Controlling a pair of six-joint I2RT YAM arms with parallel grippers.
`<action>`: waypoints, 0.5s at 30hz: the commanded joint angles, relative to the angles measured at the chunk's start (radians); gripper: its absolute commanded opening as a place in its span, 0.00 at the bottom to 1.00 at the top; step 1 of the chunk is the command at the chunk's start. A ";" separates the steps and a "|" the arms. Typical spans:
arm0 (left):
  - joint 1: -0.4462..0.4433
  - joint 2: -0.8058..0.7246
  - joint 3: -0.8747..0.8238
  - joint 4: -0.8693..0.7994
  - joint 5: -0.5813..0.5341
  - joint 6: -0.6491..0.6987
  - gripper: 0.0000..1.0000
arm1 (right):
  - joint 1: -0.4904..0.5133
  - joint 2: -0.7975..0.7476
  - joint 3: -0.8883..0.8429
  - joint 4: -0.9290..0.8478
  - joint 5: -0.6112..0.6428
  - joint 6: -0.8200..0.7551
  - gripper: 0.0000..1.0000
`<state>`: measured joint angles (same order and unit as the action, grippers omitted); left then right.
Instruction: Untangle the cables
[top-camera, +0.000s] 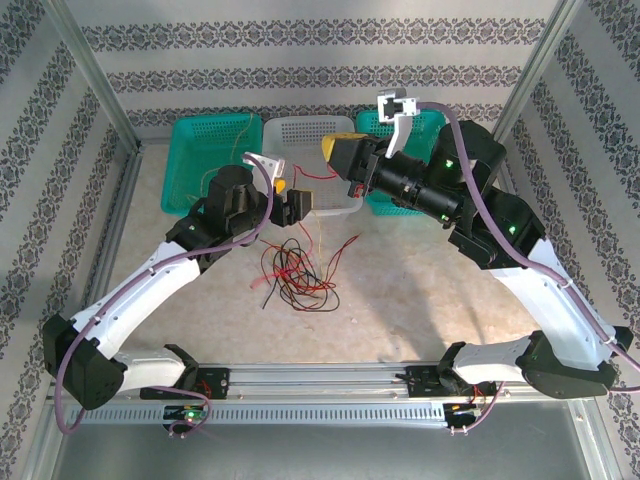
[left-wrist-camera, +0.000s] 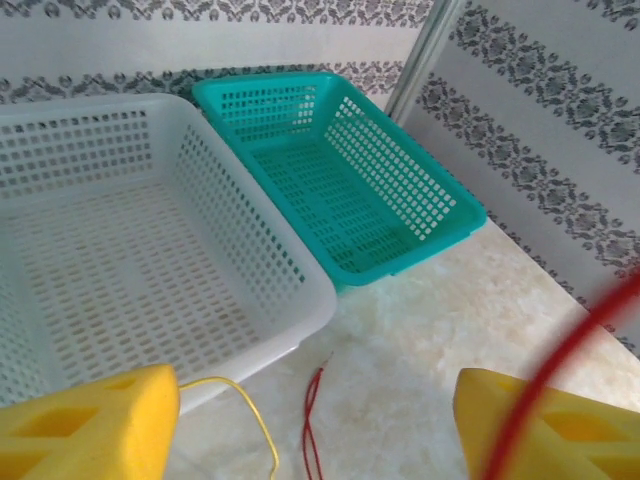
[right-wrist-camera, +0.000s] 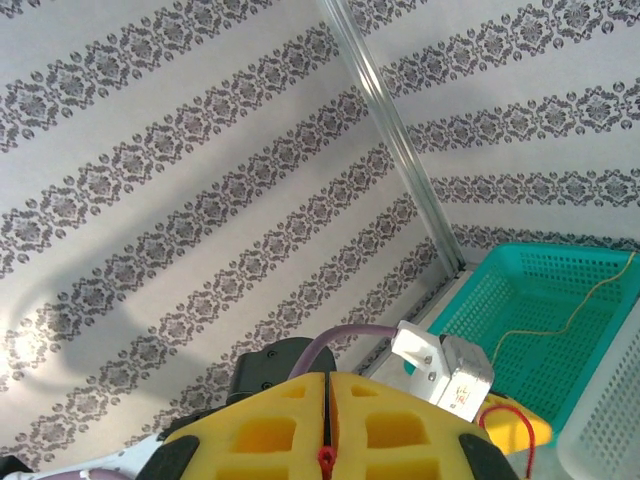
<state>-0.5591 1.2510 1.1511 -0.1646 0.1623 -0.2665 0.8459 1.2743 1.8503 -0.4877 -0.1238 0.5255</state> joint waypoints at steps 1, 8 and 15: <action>0.021 0.016 0.031 -0.013 -0.069 -0.010 0.68 | -0.009 -0.006 0.018 0.041 -0.036 0.021 0.00; 0.042 0.050 0.018 0.061 0.070 -0.076 0.10 | -0.019 -0.012 0.015 0.042 -0.046 0.028 0.00; 0.069 0.045 0.018 0.107 0.213 -0.278 0.00 | -0.086 -0.039 -0.085 0.006 0.019 0.068 0.31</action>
<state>-0.5205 1.3090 1.1545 -0.1177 0.2882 -0.4107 0.7914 1.2591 1.8095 -0.4767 -0.1440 0.5655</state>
